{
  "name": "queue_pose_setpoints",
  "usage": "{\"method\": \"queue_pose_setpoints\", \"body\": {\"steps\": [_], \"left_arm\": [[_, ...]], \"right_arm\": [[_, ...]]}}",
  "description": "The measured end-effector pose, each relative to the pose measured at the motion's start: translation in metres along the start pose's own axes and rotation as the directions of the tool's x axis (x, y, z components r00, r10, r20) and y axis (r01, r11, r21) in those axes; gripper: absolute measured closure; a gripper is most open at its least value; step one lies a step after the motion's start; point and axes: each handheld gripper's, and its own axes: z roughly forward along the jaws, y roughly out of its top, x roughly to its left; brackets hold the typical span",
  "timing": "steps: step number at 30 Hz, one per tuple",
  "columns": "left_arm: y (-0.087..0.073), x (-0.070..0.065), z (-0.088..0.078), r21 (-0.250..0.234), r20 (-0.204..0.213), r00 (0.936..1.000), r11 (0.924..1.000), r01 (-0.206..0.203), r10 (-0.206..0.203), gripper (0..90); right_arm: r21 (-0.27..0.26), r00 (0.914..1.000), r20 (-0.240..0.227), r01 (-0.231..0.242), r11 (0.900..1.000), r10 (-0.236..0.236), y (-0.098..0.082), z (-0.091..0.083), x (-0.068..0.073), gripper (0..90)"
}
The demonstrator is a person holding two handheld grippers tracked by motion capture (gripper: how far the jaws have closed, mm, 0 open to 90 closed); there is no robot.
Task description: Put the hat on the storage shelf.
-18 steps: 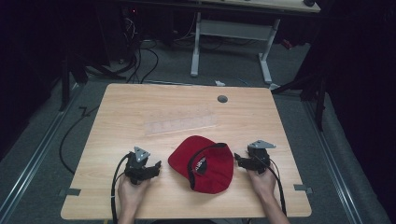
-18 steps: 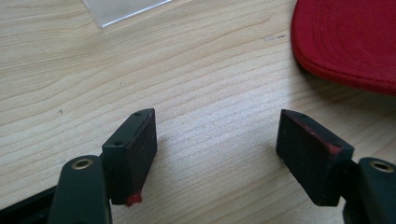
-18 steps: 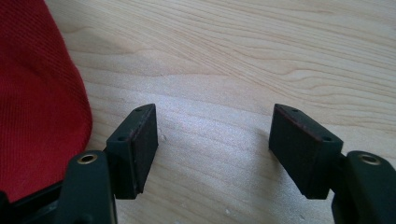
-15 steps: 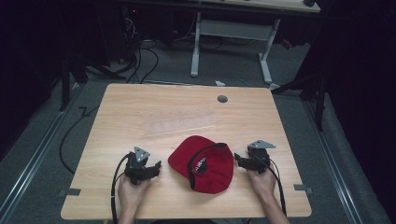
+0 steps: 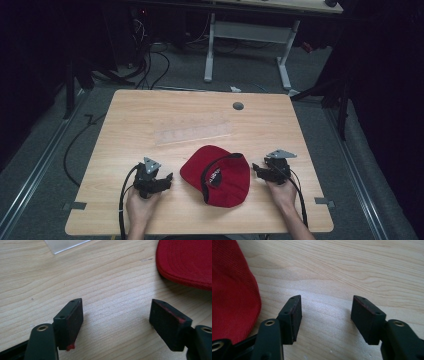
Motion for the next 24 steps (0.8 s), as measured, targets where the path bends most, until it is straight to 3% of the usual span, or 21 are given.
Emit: {"method": "queue_pose_setpoints", "body": {"steps": [2, 4, 5, 8, 10, 11, 13, 22, 24], "left_arm": [[0.0, 0.0, 0.0, 0.0, 0.001, 1.0, 1.0, -0.003, 0.003, 26.3], [0.0, 0.0, 0.0, 0.002, 0.001, 1.0, 1.0, -0.002, 0.002, 26.2], [0.0, 0.0, 0.0, 0.0, 0.0, 1.0, 1.0, -0.003, 0.003, 26.2], [0.0, 0.0, 0.0, 0.0, -0.002, 1.0, 1.0, -0.002, 0.002, 26.2], [0.0, 0.0, 0.0, -0.001, -0.002, 1.0, 1.0, -0.001, 0.001, 26.2], [0.0, 0.0, 0.0, 0.0, -0.002, 1.0, 1.0, -0.002, 0.002, 26.2], [0.0, 0.0, 0.0, 0.0, -0.002, 1.0, 1.0, -0.002, 0.002, 26.1], [0.0, 0.0, 0.0, 0.0, -0.002, 1.0, 1.0, -0.002, 0.002, 26.1], [-0.001, 0.0, 0.0, 0.0, -0.002, 1.0, 1.0, -0.002, 0.002, 26.1]], "right_arm": [[-0.026, 0.9991, -0.029, -0.032, 0.999, 0.031, 0.0, -0.006, -0.002, 43.4], [-0.039, 0.9991, -0.031, -0.031, 0.999, 0.03, 0.0, -0.008, -0.002, 43.5], [-0.071, 0.9986, -0.047, -0.026, 0.997, 0.023, 0.002, -0.014, -0.002, 43.1], [-0.102, 0.9977, -0.067, -0.013, 0.995, 0.006, 0.003, -0.02, 0.0, 42.3], [-0.141, 0.9931, -0.117, -0.006, 0.99, -0.011, 0.005, -0.03, 0.003, 39.6], [-0.141, 0.9931, -0.117, -0.006, 0.99, -0.011, 0.005, -0.03, 0.003, 39.6], [-0.15, 0.9855, -0.167, 0.005, 0.989, -0.03, 0.008, -0.034, 0.008, 37.0], [-0.158, 0.9732, -0.223, 0.019, 0.987, -0.055, 0.026, -0.03, 0.024, 31.7], [-0.157, 0.9661, -0.249, 0.028, 0.987, -0.067, 0.031, -0.026, 0.029, 32.8]]}}
